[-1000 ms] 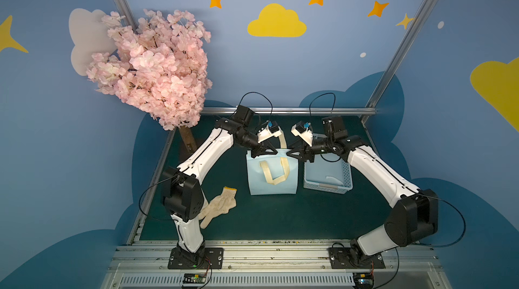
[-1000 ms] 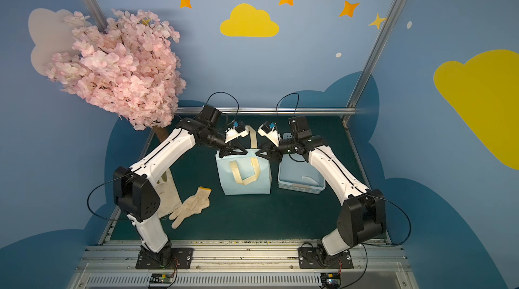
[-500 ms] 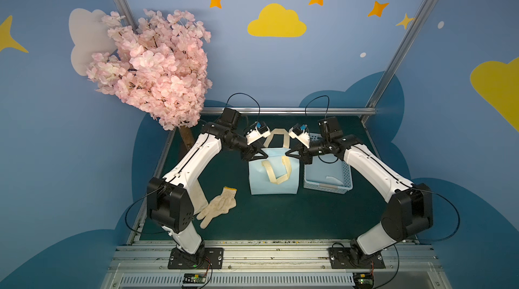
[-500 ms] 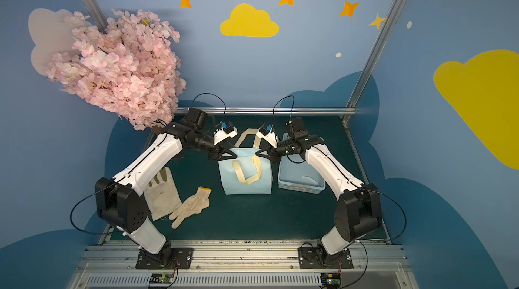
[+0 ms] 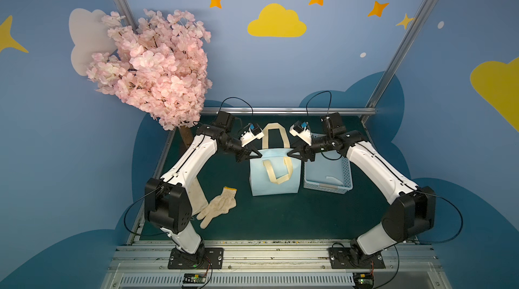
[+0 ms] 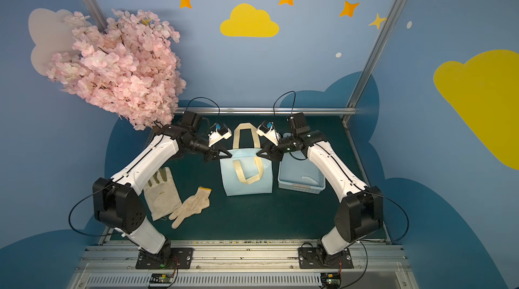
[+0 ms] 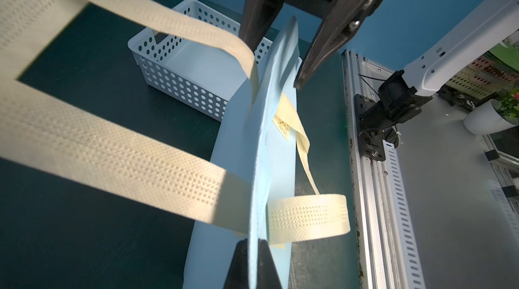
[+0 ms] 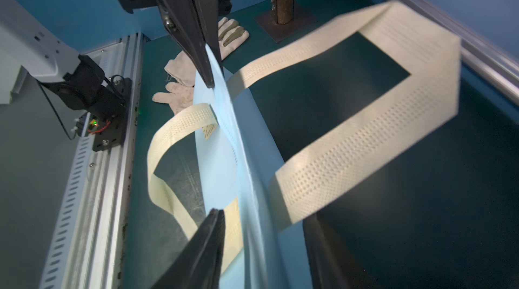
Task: Place the ice pack in the delivery bag
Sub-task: Seal the delivery bag at the center of the board, then pick up the delivery bag from the center of the board.
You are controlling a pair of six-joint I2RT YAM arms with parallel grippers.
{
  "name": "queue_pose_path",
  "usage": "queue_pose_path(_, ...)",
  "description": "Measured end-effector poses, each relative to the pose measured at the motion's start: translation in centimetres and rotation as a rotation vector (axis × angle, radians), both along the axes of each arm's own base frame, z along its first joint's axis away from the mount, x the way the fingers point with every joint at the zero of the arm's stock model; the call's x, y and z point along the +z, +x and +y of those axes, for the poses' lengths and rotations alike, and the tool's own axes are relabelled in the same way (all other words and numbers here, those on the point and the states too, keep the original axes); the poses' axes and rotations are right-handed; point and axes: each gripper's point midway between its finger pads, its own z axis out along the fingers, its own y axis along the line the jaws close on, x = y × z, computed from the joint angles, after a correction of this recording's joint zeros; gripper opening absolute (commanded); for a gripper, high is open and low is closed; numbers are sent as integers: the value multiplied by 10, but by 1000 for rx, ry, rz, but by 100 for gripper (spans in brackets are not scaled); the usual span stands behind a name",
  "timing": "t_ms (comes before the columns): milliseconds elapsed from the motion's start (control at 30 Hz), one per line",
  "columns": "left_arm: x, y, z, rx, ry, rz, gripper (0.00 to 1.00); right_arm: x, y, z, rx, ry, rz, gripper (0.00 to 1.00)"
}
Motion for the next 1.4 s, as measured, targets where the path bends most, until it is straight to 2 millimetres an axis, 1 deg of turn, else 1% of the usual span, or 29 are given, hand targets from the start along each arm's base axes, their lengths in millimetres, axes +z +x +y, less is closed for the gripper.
queue_pose_path(67,0,0,0,-2,-2,-2,3,10,0,0,-1,-5,-21,74)
queue_pose_path(167,1,1,0,-4,-5,-8,3,21,-5,4,17,-18,-42,77)
queue_pose_path(233,2,2,-1,-7,-9,-19,3,23,-9,8,35,-31,-41,78)
queue_pose_path(333,2,4,-2,-8,-16,-37,3,19,-10,17,60,-56,-30,79)
queue_pose_path(400,2,6,-2,-10,-19,-46,3,11,-8,22,72,-76,-6,78)
queue_pose_path(433,2,6,-2,-11,-20,-52,3,6,-7,24,78,-88,8,76)
queue_pose_path(500,1,7,-2,-13,-22,-63,3,-6,-5,26,87,-115,37,68)
queue_pose_path(600,-1,7,-2,-15,-21,-75,3,-18,-3,27,98,-153,74,47)
queue_pose_path(667,-1,7,-1,-13,-23,-83,3,-19,-2,27,107,-168,77,28)
queue_pose_path(700,0,7,-1,-11,-24,-91,3,-19,-2,27,107,-174,78,19)
queue_pose_path(733,1,7,0,-9,-24,-102,3,-19,-2,26,110,-181,77,7)
queue_pose_path(767,2,8,0,-6,-25,-112,3,-19,-3,25,110,-188,77,0)
queue_pose_path(800,3,8,0,-2,-22,-119,4,-18,-4,24,112,-191,80,0)
queue_pose_path(833,3,8,0,1,-18,-124,9,-18,-5,24,110,-192,86,0)
queue_pose_path(867,4,8,0,6,-16,-131,19,-17,-4,24,113,-193,78,0)
queue_pose_path(900,6,10,0,10,-17,-141,31,-16,-4,23,108,-195,80,0)
queue_pose_path(933,9,12,0,17,-20,-156,46,-15,-3,21,101,-201,82,0)
queue_pose_path(967,14,13,1,29,-24,-169,55,-13,-2,20,90,-209,86,0)
queue_pose_path(1067,33,15,8,72,-32,-222,70,-4,4,15,37,-228,80,0)
queue_pose_path(1133,49,14,15,111,-42,-272,83,6,16,10,-34,-235,71,0)
queue_pose_path(1200,61,9,22,153,-48,-316,95,15,29,5,-99,-228,59,0)
queue_pose_path(1233,65,6,26,178,-50,-334,99,21,36,4,-131,-219,47,0)
queue_pose_path(1267,69,2,30,198,-53,-349,100,26,42,3,-155,-209,37,0)
queue_pose_path(1333,74,-5,36,238,-60,-378,100,39,55,0,-209,-184,8,0)
queue_pose_path(1400,75,-10,41,261,-64,-393,100,52,69,-2,-248,-162,-24,0)
